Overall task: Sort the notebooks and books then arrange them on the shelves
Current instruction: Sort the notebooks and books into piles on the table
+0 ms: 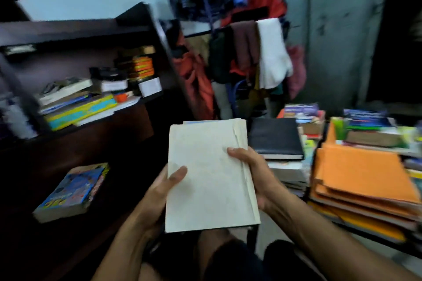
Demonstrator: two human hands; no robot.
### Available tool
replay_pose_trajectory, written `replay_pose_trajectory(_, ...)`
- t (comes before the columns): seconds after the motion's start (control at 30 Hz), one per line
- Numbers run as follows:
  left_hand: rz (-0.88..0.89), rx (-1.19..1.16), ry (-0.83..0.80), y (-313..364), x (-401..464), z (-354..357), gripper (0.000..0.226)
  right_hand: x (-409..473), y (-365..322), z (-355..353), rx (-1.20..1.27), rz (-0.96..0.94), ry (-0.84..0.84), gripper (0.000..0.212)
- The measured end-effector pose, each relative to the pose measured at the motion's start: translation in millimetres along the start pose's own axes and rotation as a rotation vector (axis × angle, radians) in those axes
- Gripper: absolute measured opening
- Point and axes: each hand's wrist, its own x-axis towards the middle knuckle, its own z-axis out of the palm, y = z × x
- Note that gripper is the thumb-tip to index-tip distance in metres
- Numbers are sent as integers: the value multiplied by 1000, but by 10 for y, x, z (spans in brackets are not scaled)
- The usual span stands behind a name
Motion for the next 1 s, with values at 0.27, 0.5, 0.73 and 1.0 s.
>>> replay_pose_trajectory(0.27, 55, 186, -193, 245, 474, 1562, 39, -234, -1428, -1033, -39, -165, 269, 63)
replay_pose_trajectory(0.5, -110, 213, -314, 201, 1005, 2655, 33, -419, -2004, -2054, -121, -195, 524, 30)
replay_pose_trajectory(0.73, -217, 587, -355, -299, 1160, 3103, 38, -439, -1843, -2700, -736, -4, 707, 58)
replay_pose_trajectory(1.0, 212, 1008, -258, -638, 1080, 3058, 85, -925, -1651, -2743, -799, 51, 703, 35)
